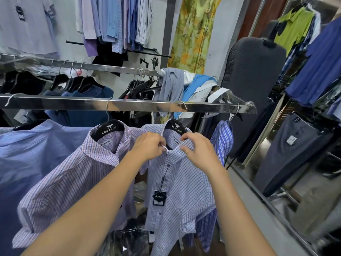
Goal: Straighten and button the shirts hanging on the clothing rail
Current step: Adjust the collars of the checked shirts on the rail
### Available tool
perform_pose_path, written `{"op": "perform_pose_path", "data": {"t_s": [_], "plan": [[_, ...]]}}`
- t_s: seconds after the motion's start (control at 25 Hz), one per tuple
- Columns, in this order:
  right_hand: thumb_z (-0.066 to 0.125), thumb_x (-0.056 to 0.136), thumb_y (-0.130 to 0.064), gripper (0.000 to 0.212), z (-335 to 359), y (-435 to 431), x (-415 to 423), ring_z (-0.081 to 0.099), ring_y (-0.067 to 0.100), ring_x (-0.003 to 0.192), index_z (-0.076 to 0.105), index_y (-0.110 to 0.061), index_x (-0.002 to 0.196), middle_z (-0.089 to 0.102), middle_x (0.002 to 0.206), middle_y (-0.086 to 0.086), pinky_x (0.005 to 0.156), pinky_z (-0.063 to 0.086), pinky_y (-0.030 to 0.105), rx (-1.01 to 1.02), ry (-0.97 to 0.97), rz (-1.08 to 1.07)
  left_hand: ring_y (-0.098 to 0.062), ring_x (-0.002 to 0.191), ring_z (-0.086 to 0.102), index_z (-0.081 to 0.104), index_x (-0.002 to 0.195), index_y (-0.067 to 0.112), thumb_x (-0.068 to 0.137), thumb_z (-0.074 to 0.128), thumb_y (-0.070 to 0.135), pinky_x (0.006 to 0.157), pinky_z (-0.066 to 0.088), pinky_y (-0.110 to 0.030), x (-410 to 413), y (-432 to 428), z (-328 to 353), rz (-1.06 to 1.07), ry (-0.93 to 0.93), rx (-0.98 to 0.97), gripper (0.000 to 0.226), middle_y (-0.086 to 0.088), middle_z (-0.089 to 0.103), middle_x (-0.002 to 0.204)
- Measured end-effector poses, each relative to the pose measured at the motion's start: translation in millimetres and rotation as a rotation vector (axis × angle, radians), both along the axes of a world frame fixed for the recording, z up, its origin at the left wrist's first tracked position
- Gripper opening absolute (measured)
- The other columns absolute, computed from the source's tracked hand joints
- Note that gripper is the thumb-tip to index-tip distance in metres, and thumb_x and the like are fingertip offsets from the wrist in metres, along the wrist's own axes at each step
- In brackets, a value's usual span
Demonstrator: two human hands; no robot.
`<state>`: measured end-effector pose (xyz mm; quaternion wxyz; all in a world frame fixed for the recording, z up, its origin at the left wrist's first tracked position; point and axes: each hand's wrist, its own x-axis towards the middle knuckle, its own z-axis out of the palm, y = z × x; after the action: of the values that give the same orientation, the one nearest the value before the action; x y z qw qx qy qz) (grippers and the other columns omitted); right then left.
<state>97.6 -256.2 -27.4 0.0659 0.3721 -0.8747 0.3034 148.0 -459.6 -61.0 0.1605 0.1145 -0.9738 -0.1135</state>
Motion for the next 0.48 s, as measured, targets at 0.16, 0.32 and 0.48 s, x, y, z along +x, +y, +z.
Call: {"op": "perform_pose_path", "data": {"t_s": [0.16,0.32,0.48], "plan": [[0.067,0.095,-0.026,0.04,-11.2,1.4,0.7,0.055,0.013,0.12,0.052,-0.041,0.129,0.056,0.136,-0.011,0.101,0.043,0.033,-0.014,-0.032,0.087,-0.006,0.064,0.055,0.073,0.097,0.038,0.073,0.07,0.028,0.062,0.045,-0.024,6.8,14.8,3.5,-0.121,-0.007,0.255,0.027,0.014,0.056,0.064],[0.066,0.095,-0.022,0.067,-14.3,3.2,3.4,0.055,0.012,0.122,0.032,-0.05,0.145,0.057,0.14,-0.006,0.099,0.044,0.034,-0.106,-0.091,0.148,-0.013,0.077,0.053,0.061,0.066,0.032,0.084,0.073,0.042,0.075,0.048,-0.037,4.9,28.2,-0.4,-0.22,0.011,0.266,0.024,0.008,0.052,0.083],[0.063,0.097,-0.025,0.085,-22.1,10.4,-1.3,0.062,0.015,0.107,0.006,-0.056,0.153,0.066,0.122,0.003,0.092,0.048,0.039,-0.181,-0.15,0.166,-0.016,0.072,0.057,0.056,0.066,0.019,0.091,0.067,0.02,0.079,0.053,-0.039,-2.3,29.6,-10.0,-0.152,0.009,0.269,0.028,0.004,0.059,0.072]]}}
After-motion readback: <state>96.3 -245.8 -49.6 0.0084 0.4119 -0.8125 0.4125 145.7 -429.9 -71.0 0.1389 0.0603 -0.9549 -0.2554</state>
